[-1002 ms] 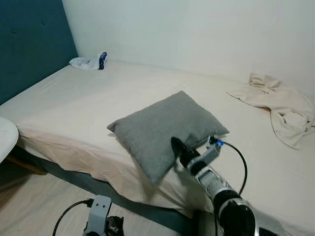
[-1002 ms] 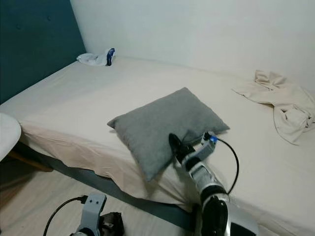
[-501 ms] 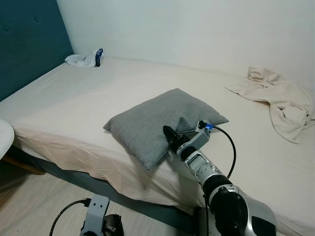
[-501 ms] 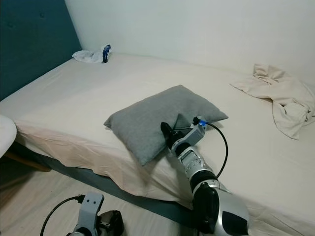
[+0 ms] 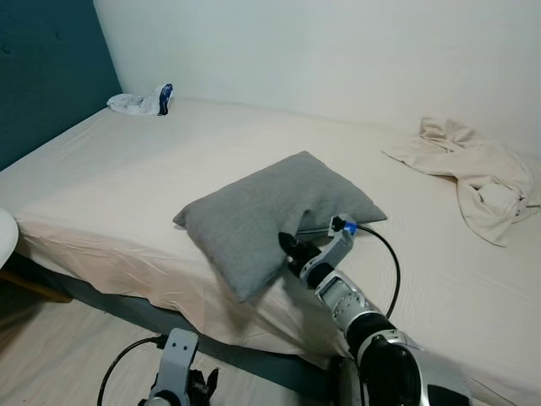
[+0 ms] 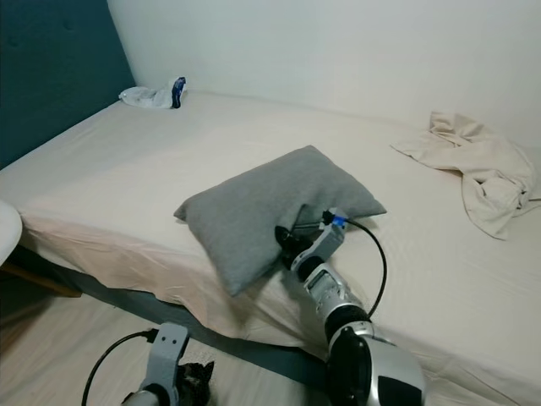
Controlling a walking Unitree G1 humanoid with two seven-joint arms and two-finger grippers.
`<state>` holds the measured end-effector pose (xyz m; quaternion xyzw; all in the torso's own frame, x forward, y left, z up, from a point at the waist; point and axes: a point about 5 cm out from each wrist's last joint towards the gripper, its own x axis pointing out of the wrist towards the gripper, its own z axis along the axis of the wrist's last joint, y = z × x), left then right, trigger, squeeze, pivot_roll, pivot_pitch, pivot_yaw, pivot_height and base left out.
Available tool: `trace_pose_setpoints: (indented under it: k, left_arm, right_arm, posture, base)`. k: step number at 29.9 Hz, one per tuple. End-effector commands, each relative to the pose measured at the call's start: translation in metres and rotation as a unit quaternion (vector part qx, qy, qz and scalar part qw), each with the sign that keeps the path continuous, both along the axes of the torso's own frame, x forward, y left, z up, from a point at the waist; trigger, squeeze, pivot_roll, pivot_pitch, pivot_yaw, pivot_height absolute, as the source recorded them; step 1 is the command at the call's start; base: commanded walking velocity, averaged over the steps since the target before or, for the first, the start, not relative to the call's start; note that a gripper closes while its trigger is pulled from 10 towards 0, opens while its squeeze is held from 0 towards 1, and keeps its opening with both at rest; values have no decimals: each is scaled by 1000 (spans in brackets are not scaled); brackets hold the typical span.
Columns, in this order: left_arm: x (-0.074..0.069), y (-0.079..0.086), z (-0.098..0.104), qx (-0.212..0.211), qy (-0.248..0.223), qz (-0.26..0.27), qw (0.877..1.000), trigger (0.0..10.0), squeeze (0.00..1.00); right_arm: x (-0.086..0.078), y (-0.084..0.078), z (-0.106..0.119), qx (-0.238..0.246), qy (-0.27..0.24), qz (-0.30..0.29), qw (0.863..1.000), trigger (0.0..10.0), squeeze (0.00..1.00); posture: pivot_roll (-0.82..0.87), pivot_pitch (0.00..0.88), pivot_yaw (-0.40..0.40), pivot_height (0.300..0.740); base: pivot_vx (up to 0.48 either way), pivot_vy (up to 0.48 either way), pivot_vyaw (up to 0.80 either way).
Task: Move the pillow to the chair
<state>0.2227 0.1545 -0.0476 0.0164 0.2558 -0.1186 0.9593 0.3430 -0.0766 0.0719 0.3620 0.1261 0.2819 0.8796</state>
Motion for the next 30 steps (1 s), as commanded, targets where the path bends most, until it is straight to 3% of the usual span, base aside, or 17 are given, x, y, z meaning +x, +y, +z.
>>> trace_pose_setpoints:
  k: [1,4,7,8,13,19,21,30]
  left_arm:
    - [2,0,0,-10,7,16,1000,10000,0]
    - [9,0,4,-15,1,26,1000,10000,0]
    - [14,0,6,-18,-3,35,999,10000,0]
    - [17,0,8,-22,-6,42,999,10000,0]
    - [23,0,12,-30,-11,57,998,10000,0]
    - [30,4,16,-33,-13,74,997,10000,0]
    - [38,8,21,-34,-15,88,995,10000,0]
    - [33,11,15,-30,8,103,994,10000,0]
  right_arm:
    - [-10,26,2,4,-33,82,996,0,0]
    - [-24,39,-8,-7,-45,130,990,0,0]
    - [-31,39,-19,-20,-29,130,991,0,0]
    - [-34,34,-26,-24,-11,116,993,10000,0]
    - [-39,20,-37,-36,7,92,995,10000,0]
    - [-33,2,-35,-54,1,70,996,10000,0]
    - [-29,-10,-38,-76,19,41,996,10000,0]
    - [-44,-22,-60,-115,69,18,991,10000,0]
  posture:
    - [161,0,-27,450]
    - [155,0,-36,450]
    - [150,0,-40,450]
    - [148,0,-42,454]
    - [131,0,-41,468]
    - [109,0,-42,486]
    - [110,0,-46,505]
    - [95,0,-46,542]
  base:
    - [0,0,0]
    - [0,0,0]
    - [0,0,0]
    - [0,0,0]
    - [0,0,0]
    - [0,0,0]
    - [0,0,0]
    - [0,0,0]
